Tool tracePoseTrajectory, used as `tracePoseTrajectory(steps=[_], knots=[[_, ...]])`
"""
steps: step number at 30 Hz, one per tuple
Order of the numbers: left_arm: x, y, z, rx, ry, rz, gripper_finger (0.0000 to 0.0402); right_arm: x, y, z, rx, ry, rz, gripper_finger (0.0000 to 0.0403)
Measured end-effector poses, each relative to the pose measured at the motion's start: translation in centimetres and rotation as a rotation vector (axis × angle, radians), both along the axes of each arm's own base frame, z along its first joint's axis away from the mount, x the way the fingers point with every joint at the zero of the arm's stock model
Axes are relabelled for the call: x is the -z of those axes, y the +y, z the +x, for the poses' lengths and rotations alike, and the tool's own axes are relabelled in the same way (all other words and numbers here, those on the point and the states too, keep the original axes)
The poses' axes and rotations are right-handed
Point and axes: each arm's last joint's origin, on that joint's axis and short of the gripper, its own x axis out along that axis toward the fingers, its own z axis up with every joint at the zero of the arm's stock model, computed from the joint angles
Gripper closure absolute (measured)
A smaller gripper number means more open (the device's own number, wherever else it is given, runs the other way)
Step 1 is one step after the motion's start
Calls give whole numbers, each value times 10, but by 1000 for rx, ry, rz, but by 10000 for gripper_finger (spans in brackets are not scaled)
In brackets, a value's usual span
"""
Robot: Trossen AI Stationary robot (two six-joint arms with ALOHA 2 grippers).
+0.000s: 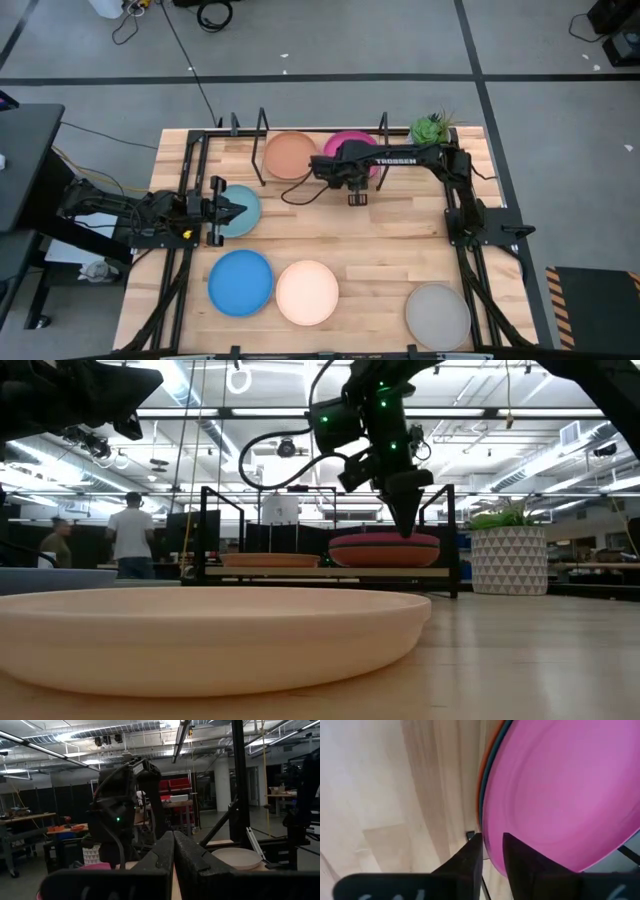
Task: Place and stack plates onto a shelf
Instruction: Stack the pink plate on top of the dark blue plate on the shelf, then stack the gray plate on top of the brown plate on the shelf
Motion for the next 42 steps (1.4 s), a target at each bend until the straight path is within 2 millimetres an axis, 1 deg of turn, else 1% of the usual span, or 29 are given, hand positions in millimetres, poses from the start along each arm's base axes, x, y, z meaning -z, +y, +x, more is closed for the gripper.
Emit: tracePoseTrajectory(steps=[3,7,10,12,15,18,21,24,27,31,34,39,42], knots=[[0,0,0,0,-1,0,386,-4,10,0,-24,32,-25,316],[0,0,0,0,-1,0,386,-17,33,1,-51,54,-82,317],[0,0,0,0,-1,1,386,-21,55,2,-57,44,-22,316],[0,0,0,-1,-1,3,386,-17,73,2,-64,45,58,315],[0,0,0,-12,0,37,386,-3,105,-1,-103,68,168,316],[0,0,0,-24,1,72,386,10,143,-12,-187,141,227,316],[0,0,0,-25,1,75,386,20,177,-28,-233,224,228,317],[0,0,0,-32,2,97,386,28,203,-43,-193,290,267,317],[0,0,0,-41,3,124,386,34,226,-56,-134,324,309,317],[0,0,0,-45,3,136,386,43,246,-72,-42,350,254,314],[-1,0,0,-55,-1,165,386,52,255,-81,-5,374,279,309],[-1,0,0,-67,1,204,386,72,258,-90,61,432,406,301],[-1,0,0,-75,3,229,386,78,257,-95,89,465,434,300]])
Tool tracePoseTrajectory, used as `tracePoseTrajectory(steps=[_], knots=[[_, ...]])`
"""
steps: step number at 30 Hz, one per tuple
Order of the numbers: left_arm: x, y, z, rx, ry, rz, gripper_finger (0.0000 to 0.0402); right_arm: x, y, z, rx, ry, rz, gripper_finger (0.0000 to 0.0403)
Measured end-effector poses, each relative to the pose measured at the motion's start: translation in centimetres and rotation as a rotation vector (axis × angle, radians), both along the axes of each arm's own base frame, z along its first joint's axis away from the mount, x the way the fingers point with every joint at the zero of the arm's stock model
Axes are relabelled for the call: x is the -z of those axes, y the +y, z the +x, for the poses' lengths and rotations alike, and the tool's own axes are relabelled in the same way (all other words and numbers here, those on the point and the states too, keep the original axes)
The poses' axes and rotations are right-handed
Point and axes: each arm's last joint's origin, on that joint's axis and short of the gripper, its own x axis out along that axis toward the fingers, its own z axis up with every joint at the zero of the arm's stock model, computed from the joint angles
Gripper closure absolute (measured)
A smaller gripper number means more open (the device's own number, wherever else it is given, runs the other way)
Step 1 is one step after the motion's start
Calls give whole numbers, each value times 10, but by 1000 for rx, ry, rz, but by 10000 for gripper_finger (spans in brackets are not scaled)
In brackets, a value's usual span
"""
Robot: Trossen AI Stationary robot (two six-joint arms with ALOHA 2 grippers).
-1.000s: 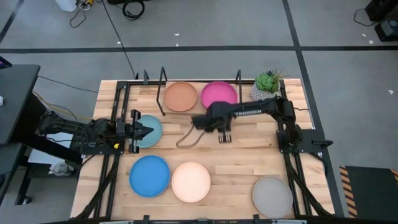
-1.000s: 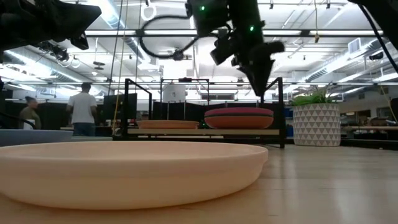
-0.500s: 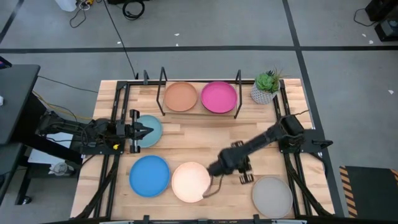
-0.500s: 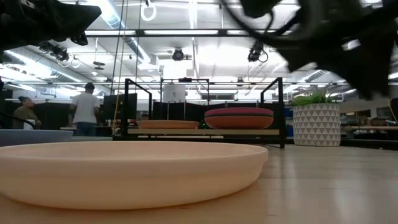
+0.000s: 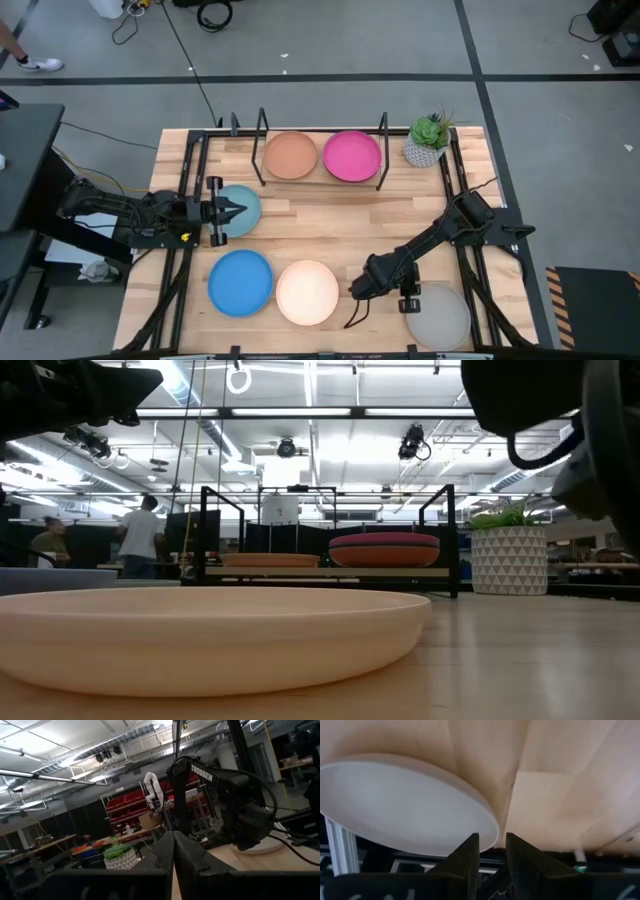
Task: Place and stack plates onto a shelf
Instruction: Stack the gray plate on top of the brown plate on the shelf
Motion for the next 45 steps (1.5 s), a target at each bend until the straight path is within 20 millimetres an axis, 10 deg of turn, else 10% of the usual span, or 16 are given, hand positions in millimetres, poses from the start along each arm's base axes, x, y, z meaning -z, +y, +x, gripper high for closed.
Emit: tracePoseTrajectory(steps=[17,30,45], knots=[[0,0,0,-18,3,56,386,32,4,-11,35,-49,50,303],[0,0,0,-18,3,54,386,31,-8,-9,-170,-104,-7,387],[-3,0,-1,13,-33,-43,386,-29,-94,14,-44,-358,-142,391]])
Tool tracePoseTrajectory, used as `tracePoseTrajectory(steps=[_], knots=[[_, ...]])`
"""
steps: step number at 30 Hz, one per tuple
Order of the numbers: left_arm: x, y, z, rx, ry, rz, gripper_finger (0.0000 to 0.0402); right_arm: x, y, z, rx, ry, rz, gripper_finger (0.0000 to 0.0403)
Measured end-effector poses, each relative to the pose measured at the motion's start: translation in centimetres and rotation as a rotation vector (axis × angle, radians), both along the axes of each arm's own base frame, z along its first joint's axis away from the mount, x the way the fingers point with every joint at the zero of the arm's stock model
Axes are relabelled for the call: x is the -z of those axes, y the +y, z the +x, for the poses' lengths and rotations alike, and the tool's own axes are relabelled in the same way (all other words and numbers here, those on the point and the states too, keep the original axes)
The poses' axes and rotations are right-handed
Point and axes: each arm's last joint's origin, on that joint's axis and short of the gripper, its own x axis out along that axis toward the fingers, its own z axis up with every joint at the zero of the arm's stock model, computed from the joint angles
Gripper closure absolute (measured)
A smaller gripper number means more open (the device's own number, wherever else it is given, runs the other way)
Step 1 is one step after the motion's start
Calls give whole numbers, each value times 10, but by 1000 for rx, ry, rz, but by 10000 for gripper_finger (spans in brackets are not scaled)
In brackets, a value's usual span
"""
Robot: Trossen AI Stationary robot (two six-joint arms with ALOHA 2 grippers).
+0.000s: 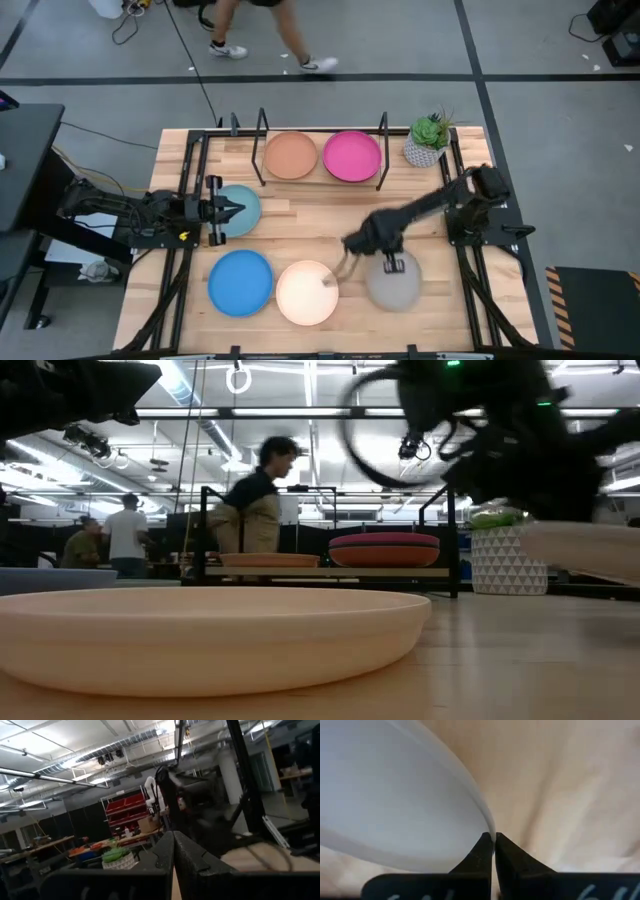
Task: Place and stack plates onto a shelf
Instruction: Stack the gray plate on top of the brown plate on the shelf
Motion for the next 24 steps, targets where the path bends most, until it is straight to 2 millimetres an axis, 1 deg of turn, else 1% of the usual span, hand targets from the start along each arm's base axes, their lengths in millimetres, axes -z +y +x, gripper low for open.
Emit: tracePoseTrajectory(steps=[3,6,10,13,17,21,24], knots=[[-1,0,0,12,-8,-31,386,-20,-31,10,77,-108,-10,391],[-1,0,0,27,-11,-72,386,-42,-64,25,200,-233,-87,391],[-1,0,0,52,-14,-140,386,-67,-100,43,333,-383,-101,390],[-1,0,0,71,-14,-193,386,-83,-119,52,375,-487,-94,390],[1,0,1,89,7,-246,386,-109,-137,57,387,-576,-101,390],[3,0,1,100,21,-282,386,-136,-155,59,394,-667,-126,389],[3,0,1,111,25,-314,386,-152,-175,53,437,-692,-182,389]])
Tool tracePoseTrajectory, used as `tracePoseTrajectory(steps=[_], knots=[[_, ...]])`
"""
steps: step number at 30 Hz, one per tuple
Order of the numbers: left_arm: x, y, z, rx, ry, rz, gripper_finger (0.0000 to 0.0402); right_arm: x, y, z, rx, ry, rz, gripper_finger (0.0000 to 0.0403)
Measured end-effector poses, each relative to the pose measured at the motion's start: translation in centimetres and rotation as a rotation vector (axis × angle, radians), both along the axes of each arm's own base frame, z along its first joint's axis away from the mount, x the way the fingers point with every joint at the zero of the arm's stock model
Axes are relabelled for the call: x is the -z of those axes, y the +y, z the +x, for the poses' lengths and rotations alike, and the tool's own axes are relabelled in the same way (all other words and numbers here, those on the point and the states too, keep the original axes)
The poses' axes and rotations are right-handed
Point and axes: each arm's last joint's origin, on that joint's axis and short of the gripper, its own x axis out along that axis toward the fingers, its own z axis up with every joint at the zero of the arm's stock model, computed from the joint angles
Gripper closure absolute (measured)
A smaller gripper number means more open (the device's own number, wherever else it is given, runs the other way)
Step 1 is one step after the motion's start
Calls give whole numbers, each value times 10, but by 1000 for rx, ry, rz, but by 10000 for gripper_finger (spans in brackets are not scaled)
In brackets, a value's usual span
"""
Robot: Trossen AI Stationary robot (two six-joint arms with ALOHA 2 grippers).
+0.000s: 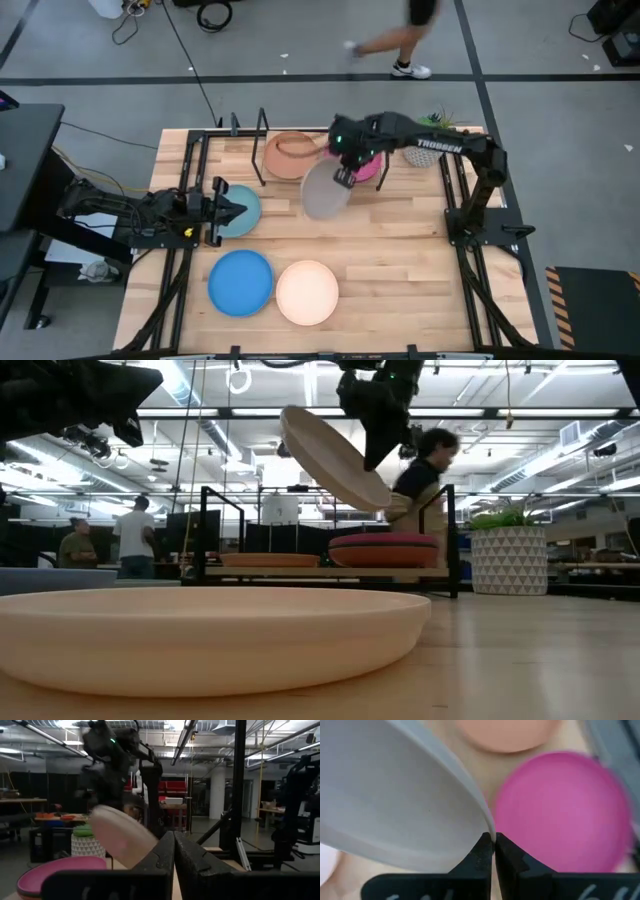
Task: Place and stack plates onto a shelf
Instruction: Stack the gray plate on top of the brown plate on the shelf
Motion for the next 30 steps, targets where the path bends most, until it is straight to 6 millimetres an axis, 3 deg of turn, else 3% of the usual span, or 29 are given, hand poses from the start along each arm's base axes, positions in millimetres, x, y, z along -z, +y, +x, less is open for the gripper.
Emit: tracePoseTrajectory(steps=[5,8,15,25,30], knots=[[1,0,0,9,12,-25,386,-3,-34,-13,69,-10,47,389],[1,0,0,8,13,-24,386,2,-36,-14,30,-5,91,389],[1,0,0,6,15,-17,386,26,-4,-8,-94,97,120,390],[2,0,0,6,16,-16,386,91,78,-16,-331,361,136,390],[1,0,0,6,15,-16,386,110,92,-19,-366,367,168,390]])
